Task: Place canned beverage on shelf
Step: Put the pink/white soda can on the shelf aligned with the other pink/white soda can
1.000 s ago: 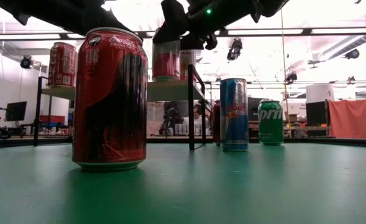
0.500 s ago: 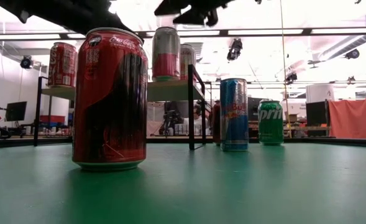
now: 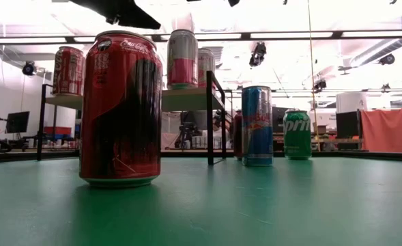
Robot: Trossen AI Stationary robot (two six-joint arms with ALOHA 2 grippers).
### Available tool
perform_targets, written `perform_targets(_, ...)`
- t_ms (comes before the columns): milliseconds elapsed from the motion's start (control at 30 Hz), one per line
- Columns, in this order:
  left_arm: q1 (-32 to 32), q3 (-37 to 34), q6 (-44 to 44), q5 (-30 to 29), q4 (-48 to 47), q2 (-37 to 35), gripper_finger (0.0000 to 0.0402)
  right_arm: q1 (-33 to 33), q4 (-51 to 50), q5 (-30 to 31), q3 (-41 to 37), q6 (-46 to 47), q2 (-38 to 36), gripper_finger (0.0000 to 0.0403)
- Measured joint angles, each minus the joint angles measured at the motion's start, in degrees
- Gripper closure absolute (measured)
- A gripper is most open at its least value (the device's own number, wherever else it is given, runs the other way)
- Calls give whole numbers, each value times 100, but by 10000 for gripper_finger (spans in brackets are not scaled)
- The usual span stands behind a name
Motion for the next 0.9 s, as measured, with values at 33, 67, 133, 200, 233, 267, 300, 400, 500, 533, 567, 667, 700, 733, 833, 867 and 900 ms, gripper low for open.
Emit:
perform_targets(33, 79, 35, 49, 215, -118, -14, 333, 0, -137, -91, 0, 100, -2, 270)
perform_targets(67, 172, 67, 106, 442, -223, -26, 360, -2, -285, -144, 0, 147, 0, 297)
perform_targets(133, 374, 81, 160, 848, -354, -37, 389, -4, -568, -203, -13, 229, 8, 351)
perform_targets(200, 587, 53, 146, 972, -338, -37, 389, -5, -742, -202, -42, 291, 21, 381)
perform_targets(233, 699, 27, 126, 971, -332, -35, 389, -4, -759, -202, -66, 386, 27, 384)
perform_targets(267, 814, -4, 113, 970, -295, -17, 392, -8, -760, -202, -101, 461, 34, 386)
perform_targets(300, 934, -34, 93, 970, -241, -2, 396, -20, -770, -203, -136, 531, 43, 388)
perform_targets(400, 1237, -88, -49, 970, 18, 95, 399, -54, -777, -195, -210, 567, 62, 393)
perform_targets(500, 1394, -105, -126, 970, 220, 198, 400, -91, -707, -38, -225, 590, 63, 394)
perform_targets(533, 1414, -107, -128, 970, 269, 243, 401, -113, -699, 59, -225, 597, 61, 394)
perform_targets(567, 1417, -108, -128, 970, 290, 277, 401, -117, -703, 122, -229, 599, 61, 394)
perform_targets(667, 1413, -114, -130, 974, 402, 387, 401, -155, -702, 132, -232, 592, 62, 394)
perform_targets(700, 1412, -114, -146, 975, 413, 426, 401, -160, -689, 141, -234, 585, 79, 394)
perform_targets(733, 1413, -114, -157, 975, 441, 464, 401, -160, -647, 151, -232, 572, 102, 394)
perform_targets(833, 1413, -114, -176, 973, 529, 570, 401, -183, -574, 147, -234, 519, 189, 394)
perform_targets(867, 1413, -114, -179, 974, 531, 590, 401, -198, -551, 149, -234, 519, 228, 394)
perform_targets(900, 1413, -114, -192, 973, 531, 616, 401, -211, -566, 164, -234, 516, 258, 394)
